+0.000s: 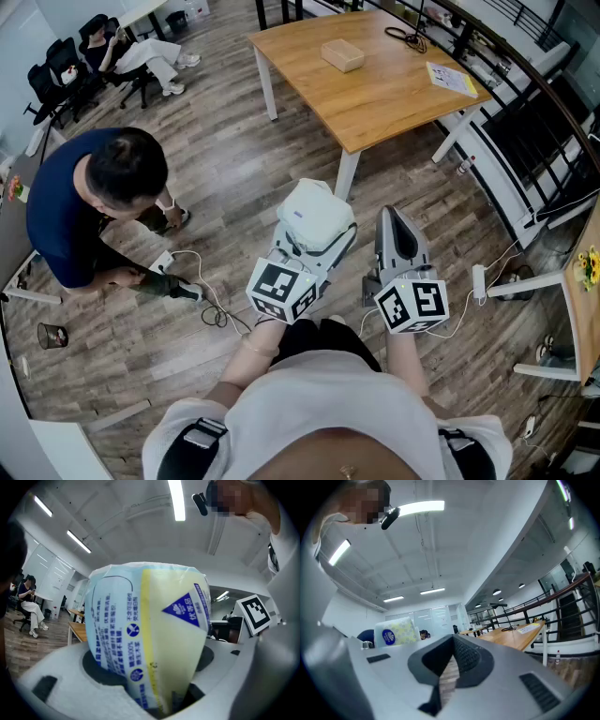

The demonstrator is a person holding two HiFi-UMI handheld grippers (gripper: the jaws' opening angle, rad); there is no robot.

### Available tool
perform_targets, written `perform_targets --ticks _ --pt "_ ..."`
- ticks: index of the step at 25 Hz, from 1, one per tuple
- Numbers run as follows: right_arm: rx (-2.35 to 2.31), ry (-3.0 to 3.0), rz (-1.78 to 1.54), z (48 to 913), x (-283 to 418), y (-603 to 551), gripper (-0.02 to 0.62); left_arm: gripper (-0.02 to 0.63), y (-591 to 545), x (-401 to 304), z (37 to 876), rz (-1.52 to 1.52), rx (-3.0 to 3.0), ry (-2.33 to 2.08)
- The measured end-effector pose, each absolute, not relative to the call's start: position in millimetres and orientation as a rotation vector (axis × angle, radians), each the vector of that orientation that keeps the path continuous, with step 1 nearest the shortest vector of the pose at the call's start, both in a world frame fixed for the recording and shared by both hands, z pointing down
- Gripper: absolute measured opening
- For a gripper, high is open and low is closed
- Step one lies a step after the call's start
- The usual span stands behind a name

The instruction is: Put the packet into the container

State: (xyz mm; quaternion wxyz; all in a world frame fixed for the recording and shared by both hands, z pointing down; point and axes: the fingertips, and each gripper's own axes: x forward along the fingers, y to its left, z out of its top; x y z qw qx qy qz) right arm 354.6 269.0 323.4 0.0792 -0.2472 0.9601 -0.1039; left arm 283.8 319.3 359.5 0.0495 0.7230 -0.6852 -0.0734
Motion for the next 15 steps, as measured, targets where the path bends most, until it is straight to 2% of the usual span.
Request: perform_targets --ticks 15 --pt "-0.723 2.87 -0.331 328 378 258 0.012 0.334 307 315 359 -0.216 2.211 -2.095"
